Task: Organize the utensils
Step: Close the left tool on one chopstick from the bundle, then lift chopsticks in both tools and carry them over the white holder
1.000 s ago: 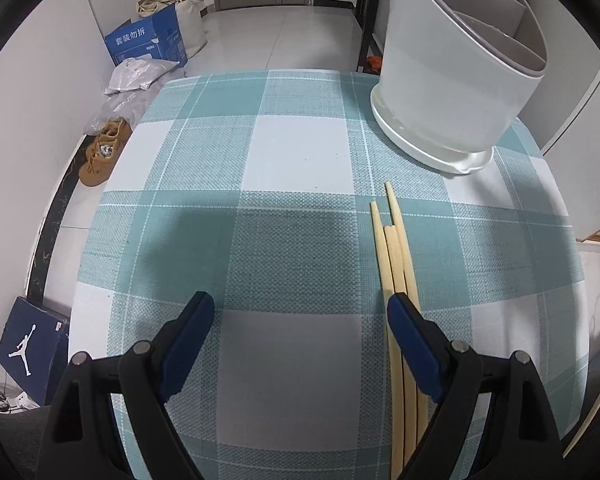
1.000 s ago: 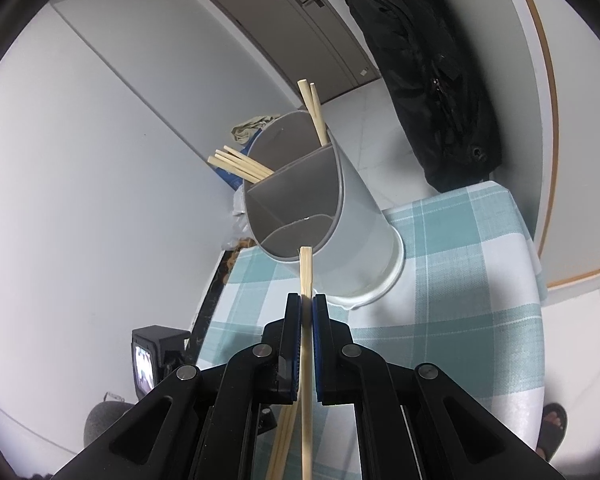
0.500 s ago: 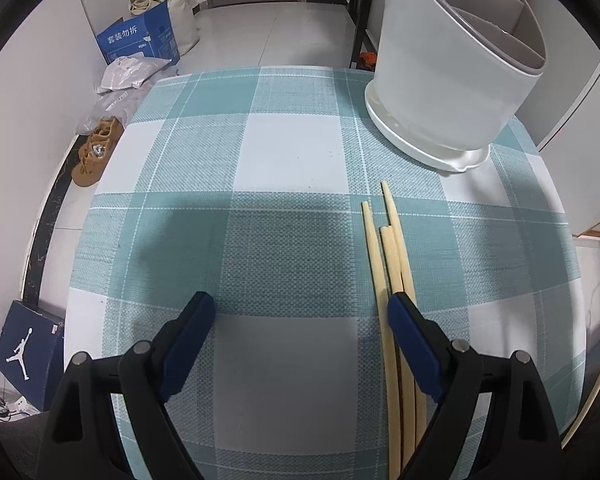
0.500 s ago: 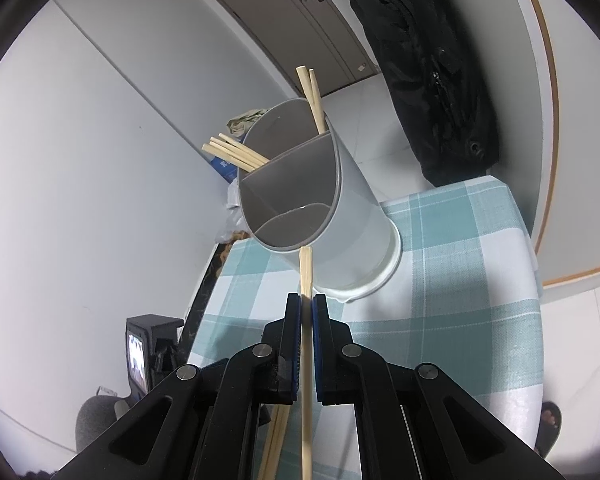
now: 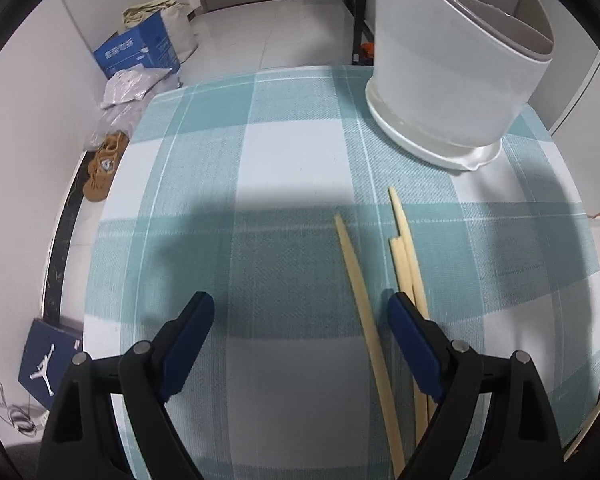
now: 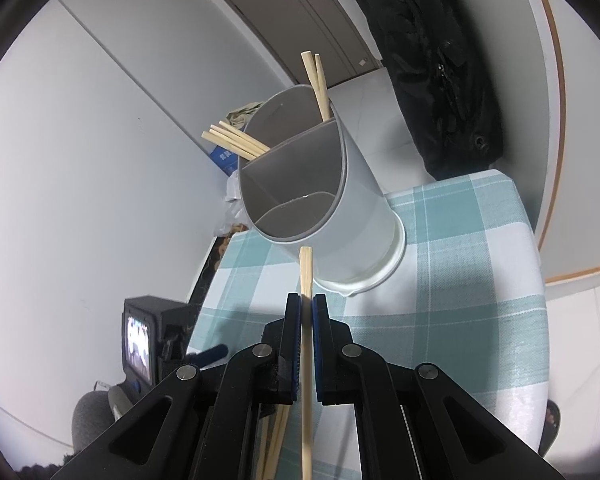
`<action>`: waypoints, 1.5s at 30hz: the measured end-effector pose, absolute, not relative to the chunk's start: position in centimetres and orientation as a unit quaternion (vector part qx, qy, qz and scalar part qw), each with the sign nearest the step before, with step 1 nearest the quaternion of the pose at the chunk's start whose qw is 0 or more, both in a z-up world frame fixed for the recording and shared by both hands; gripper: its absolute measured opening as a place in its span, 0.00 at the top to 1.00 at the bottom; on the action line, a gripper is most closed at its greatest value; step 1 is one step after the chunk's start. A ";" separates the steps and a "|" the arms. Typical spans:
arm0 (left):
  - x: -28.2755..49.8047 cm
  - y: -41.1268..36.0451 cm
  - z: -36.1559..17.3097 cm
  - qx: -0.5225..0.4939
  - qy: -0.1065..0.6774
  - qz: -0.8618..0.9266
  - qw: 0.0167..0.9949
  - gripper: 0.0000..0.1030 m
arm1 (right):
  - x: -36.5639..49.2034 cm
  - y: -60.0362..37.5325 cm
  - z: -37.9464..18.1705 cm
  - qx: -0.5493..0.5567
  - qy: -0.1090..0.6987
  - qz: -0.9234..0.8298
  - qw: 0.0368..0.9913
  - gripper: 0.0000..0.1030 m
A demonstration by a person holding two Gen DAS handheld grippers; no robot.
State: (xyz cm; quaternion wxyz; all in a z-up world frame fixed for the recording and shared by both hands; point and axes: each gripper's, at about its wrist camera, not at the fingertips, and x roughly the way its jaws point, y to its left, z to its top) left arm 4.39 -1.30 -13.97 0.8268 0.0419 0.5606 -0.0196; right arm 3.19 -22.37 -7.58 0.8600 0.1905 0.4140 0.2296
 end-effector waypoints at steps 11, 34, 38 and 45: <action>5.8 -0.2 -13.9 0.014 0.576 -0.034 0.817 0.40 | 3.4 -22.1 -7.7 0.188 0.417 0.228 0.860 0.95; 1.5 -0.1 -4.7 -0.036 0.397 -0.079 0.914 0.99 | 1.4 -21.1 -5.6 0.157 0.347 0.242 0.892 0.96; 0.6 -0.3 -2.6 -0.029 0.374 -0.095 0.922 0.99 | 0.4 -20.3 -4.2 0.146 0.320 0.256 0.900 0.96; -0.3 -0.6 0.3 -0.022 0.341 -0.110 0.933 0.99 | -1.1 -19.8 -0.6 0.135 0.252 0.260 0.922 0.96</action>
